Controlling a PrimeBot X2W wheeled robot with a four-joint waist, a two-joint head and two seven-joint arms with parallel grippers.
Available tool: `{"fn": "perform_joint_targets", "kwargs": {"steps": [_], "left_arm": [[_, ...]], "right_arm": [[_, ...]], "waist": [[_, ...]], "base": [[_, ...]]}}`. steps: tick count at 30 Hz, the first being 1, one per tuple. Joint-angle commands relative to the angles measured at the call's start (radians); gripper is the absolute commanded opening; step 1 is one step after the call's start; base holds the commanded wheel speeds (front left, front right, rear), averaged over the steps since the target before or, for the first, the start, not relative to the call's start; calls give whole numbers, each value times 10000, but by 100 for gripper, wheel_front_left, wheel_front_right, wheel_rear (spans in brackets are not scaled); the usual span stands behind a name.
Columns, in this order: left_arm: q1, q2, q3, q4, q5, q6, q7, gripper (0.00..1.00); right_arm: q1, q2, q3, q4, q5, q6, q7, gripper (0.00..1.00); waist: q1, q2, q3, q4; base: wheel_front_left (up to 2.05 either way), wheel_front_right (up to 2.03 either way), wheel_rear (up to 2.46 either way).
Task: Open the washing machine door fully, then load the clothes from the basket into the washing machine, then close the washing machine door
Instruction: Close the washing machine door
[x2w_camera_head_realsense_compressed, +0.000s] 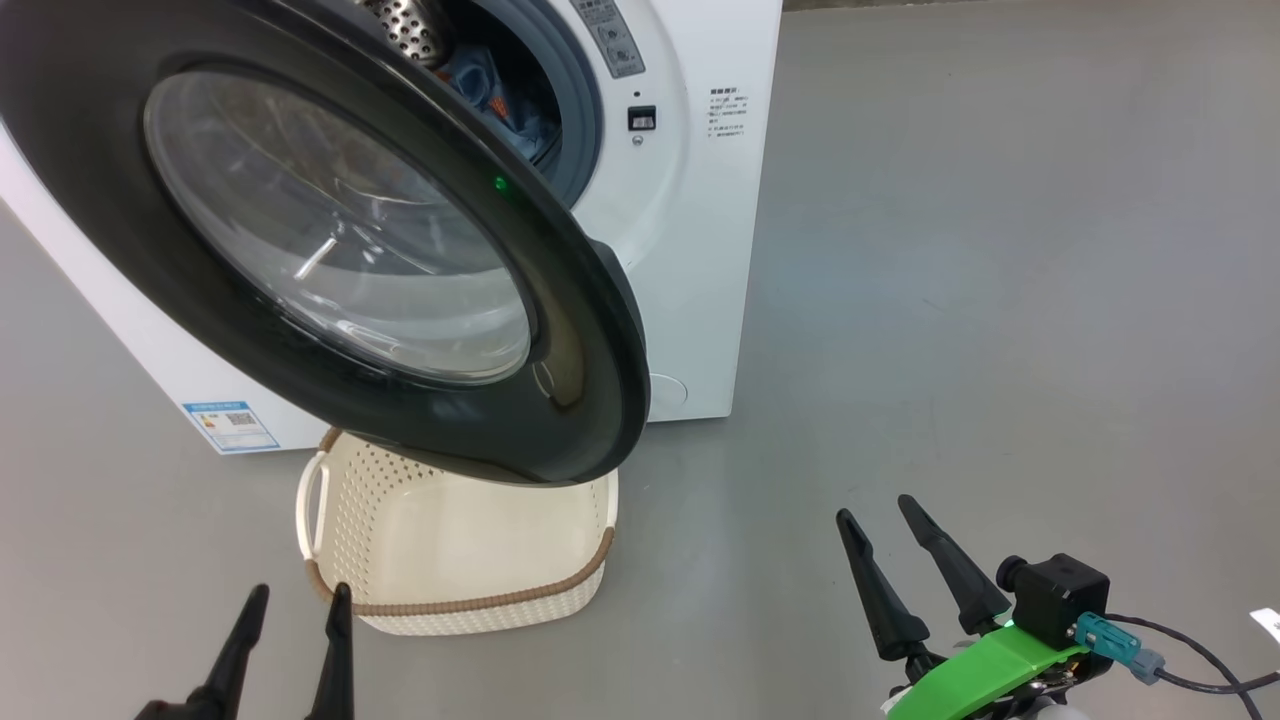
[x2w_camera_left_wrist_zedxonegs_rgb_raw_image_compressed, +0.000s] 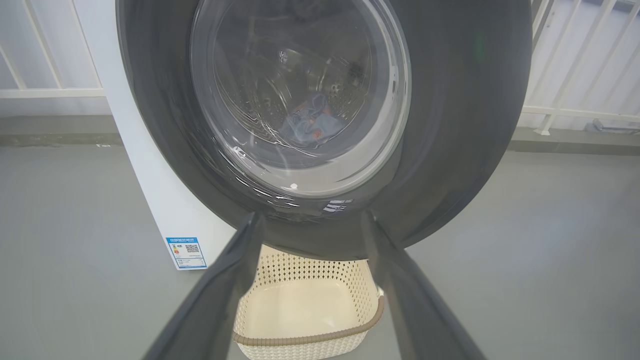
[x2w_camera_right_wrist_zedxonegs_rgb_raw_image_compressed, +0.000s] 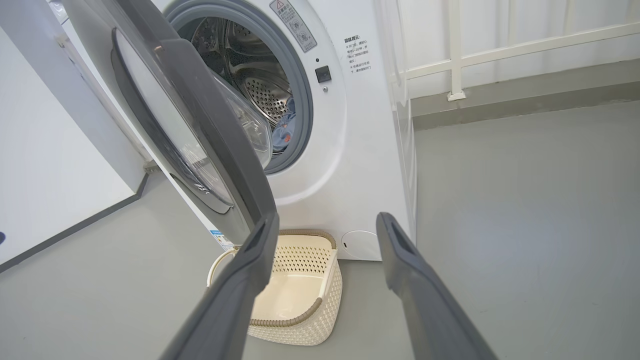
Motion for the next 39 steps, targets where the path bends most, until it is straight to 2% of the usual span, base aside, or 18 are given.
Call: {"fn": "perform_joint_targets", "kwargs": {"steps": [1, 31, 32, 33, 34, 39], "left_arm": [[-32, 43, 377, -219, 109, -15, -62, 100], [-212, -84, 1093, -340, 228, -15, -62, 100], [-220, -85, 1104, -339, 212, -15, -62, 100], [-227, -85, 1112, -333, 201, -15, -62, 100], [-233, -85, 1118, -327, 192, -15, -62, 100], [-283, -86, 1140, -330, 149, -15, -62, 100]], "right_arm": [[25, 53, 178, -295, -174, 16, -129, 100], [132, 313, -483, -358, -1184, 16, -25, 100], [137, 323, -492, -359, -1175, 16, -6, 93], [140, 332, -492, -356, -1158, 16, 18, 49], [154, 340, -469, -342, -1110, 16, 67, 0], [144, 364, -466, -551, -1012, 16, 37, 0]], "waist": [[0, 0, -1, -1], [0, 0, 236, -10], [0, 0, 241, -11], [0, 0, 245, -11], [0, 0, 249, -7], [0, 0, 296, 27]], "base": [[0, 0, 0], [0, 0, 0], [0, 0, 0], [0, 0, 0], [0, 0, 0], [0, 0, 0]]}}
